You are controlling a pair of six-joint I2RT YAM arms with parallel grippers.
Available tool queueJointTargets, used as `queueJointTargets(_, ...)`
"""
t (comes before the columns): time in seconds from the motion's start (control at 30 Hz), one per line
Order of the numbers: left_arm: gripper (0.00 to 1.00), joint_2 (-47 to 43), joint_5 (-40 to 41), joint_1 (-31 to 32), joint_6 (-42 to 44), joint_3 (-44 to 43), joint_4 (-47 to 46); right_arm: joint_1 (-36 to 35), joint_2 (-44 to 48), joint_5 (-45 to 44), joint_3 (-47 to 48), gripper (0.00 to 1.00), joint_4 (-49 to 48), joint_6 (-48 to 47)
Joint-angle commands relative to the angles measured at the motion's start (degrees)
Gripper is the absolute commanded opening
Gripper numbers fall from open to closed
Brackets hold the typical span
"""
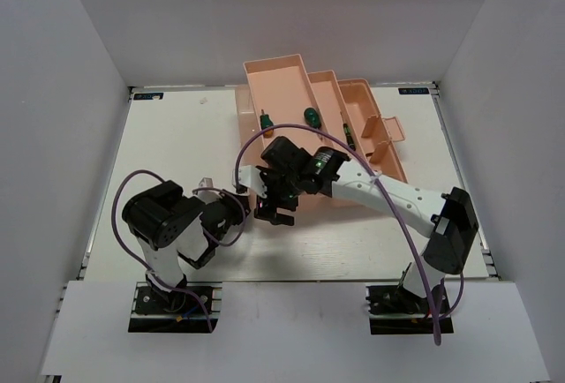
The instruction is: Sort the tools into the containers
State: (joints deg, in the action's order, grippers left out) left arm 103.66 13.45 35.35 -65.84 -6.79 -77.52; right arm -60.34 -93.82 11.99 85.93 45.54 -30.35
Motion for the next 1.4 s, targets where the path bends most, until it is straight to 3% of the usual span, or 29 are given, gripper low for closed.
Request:
queueJointTargets(0.0,0.33,-0.82,-1.93,-0.37,0.28,-1.56,-21.27,-0.57,3.3,1.9,2.15,0.86,-4.49,0.81)
queueJointTargets(0.23,0.33,-0.3,-3.78,-0.9,0.28,-5.25,-20.75,-2.15,1.8,-8.11,-4.8,0.88,-15.89,9.77)
queueJointTargets(0.27,0.33,-0.3,-3.78,-0.9,0.28,-5.86,-20.75,-2.5,1.36,-13.52,-5.42,0.89,-16.7,12.39)
queueJointTargets(0.37,0.33,0.23,-4.39,-0.9,0.28,-7.09,-20.22,-3.74,-0.31,-16.72,-6.04,0.89,-17.76,13.64)
queueJointTargets(0.63,0.33,1.9,-4.93,-1.43,-0.25,-7.63,-20.75,-5.76,1.62,-8.21,1.68,0.88,-12.23,10.84)
queueJointTargets(0.77,0.33,0.94,-3.35,-1.96,-0.78,-3.42,-22.33,-5.85,-1.18,-18.73,8.37,0.82,-5.65,7.15)
queueJointTargets(0.83,0.35,-3.53,-0.63,-2.48,-0.78,0.8,-20.76,-5.32,-3.65,-20.85,6.89,0.79,-4.41,5.92)
queueJointTargets(0.97,0.37,-17.58,1.83,-2.48,0.62,4.41,-4.97,-5.49,-4.88,-21.48,-3.46,0.74,-7.04,3.72)
queueJointTargets(1.0,0.39,-20.83,1.84,-2.48,1.93,3.72,3.95,-5.41,-5.49,-21.22,-3.84,0.72,-7.13,4.07)
queueJointTargets(1.1,0.43,-32.09,1.22,-2.48,7.3,1.26,19.18,-5.23,-7.95,-21.39,-3.58,0.69,-6.17,4.77)
queueJointTargets(1.37,0.46,-48.63,5.79,-2.48,10.82,-1.73,45.32,-5.32,-10.6,-24.03,-3.58,0.64,-5.9,4.77)
